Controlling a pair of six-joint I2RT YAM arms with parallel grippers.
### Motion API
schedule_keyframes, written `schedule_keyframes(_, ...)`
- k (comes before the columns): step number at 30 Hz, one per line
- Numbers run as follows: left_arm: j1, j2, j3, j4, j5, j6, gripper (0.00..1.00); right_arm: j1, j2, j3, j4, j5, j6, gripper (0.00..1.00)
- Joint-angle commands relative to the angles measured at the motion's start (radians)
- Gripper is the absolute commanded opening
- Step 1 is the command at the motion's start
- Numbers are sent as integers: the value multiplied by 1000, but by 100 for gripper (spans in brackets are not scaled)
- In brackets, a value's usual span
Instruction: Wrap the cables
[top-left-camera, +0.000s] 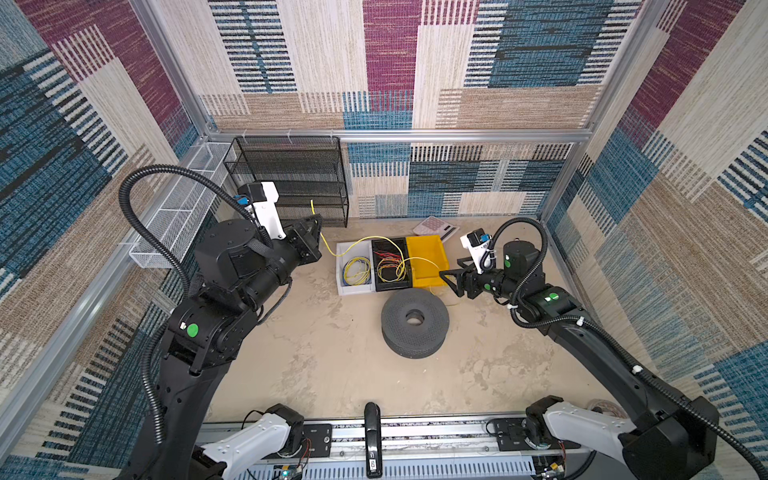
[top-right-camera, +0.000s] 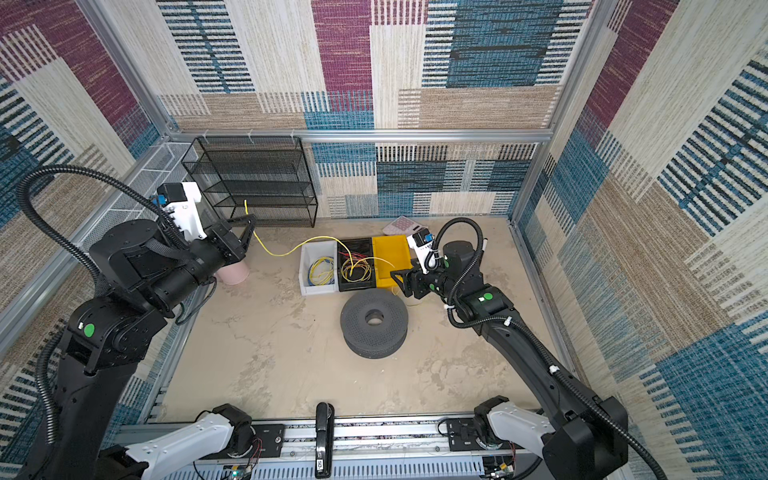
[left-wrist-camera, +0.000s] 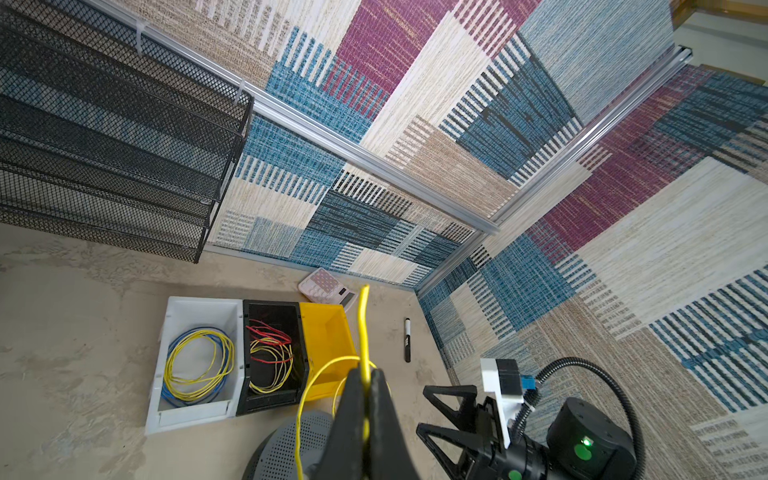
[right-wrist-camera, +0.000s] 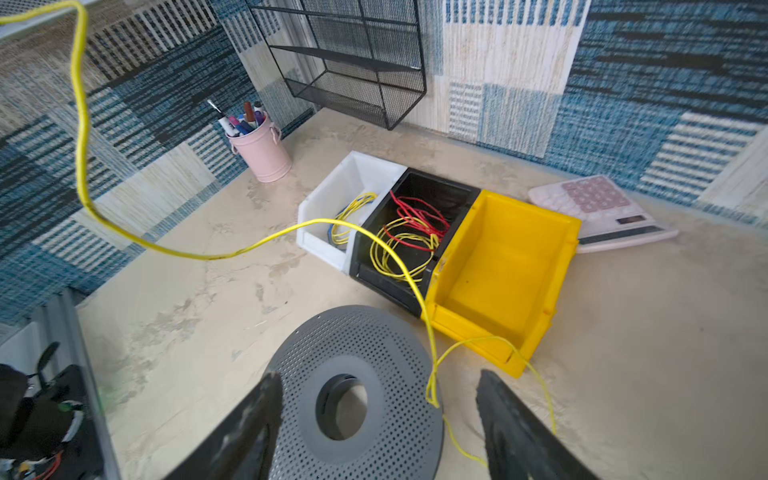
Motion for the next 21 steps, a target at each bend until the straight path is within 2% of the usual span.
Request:
schedule_keyframes(1,1,-5,3,-5,6,-5,0,4,56,14,64,66,-71,76)
schedule_keyframes(3,0,-6,-3,-10,6,-6,0,11,104,16,93,61,-87,79)
schedule_keyframes(10,1,1,6,-17,22,-11,0,29,195,16,199,61,-124,76)
schedule_keyframes(15,0,12,29,-25,37,-9,0,39,292,35,226,114,-171,72)
schedule_keyframes(19,2,10,36,-34,37,-8,0,41,347,52,248,124,-145,55)
schedule_keyframes(21,1,7,37,-36,32,-7,0,41,353,54,261,151,-122,35)
